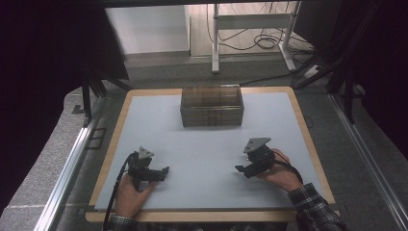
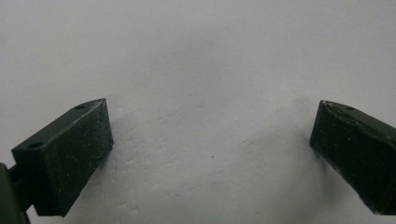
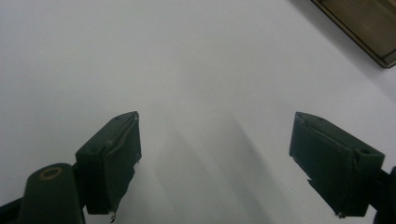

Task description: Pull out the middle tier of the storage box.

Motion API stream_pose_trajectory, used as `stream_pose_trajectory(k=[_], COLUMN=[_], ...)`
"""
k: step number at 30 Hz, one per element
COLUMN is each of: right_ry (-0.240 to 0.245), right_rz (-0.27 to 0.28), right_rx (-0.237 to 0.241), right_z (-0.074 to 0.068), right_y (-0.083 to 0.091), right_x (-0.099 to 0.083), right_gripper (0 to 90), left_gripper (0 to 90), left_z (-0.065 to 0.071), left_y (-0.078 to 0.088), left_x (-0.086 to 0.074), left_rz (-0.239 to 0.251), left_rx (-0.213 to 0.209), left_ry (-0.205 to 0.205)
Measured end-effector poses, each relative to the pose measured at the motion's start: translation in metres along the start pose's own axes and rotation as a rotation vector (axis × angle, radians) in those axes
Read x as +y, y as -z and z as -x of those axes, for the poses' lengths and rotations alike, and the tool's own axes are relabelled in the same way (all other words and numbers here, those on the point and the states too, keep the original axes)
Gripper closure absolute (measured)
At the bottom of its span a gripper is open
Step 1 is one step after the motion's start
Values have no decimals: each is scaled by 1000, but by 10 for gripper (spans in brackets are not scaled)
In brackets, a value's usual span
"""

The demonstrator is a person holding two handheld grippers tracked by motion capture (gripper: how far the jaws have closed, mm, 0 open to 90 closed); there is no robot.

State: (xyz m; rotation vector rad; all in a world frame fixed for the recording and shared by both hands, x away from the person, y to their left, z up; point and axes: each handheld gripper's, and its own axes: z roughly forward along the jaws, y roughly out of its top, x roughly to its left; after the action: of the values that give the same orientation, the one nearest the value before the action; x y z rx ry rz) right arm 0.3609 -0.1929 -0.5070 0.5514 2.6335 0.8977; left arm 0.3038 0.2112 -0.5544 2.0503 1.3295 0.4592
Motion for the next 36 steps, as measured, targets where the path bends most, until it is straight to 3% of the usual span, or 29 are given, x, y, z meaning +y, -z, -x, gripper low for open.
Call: stream_pose_trajectory(k=[12, 18, 36], right_ry=[49, 100, 140], right_rz=[-19, -36, -48], right_rx=[-54, -88, -148], right_z=[-2, -3, -1], right_y=[-2, -4, -9], right_x=[8, 15, 24], right_gripper=[185, 228, 257], left_gripper=[0, 0, 0], left_z=[0, 0, 0], left_y=[0, 0, 0], left_x=[0, 0, 0], left_rz=[0, 0, 0], left_rx=[0, 0, 0], left_ry=[0, 0, 0])
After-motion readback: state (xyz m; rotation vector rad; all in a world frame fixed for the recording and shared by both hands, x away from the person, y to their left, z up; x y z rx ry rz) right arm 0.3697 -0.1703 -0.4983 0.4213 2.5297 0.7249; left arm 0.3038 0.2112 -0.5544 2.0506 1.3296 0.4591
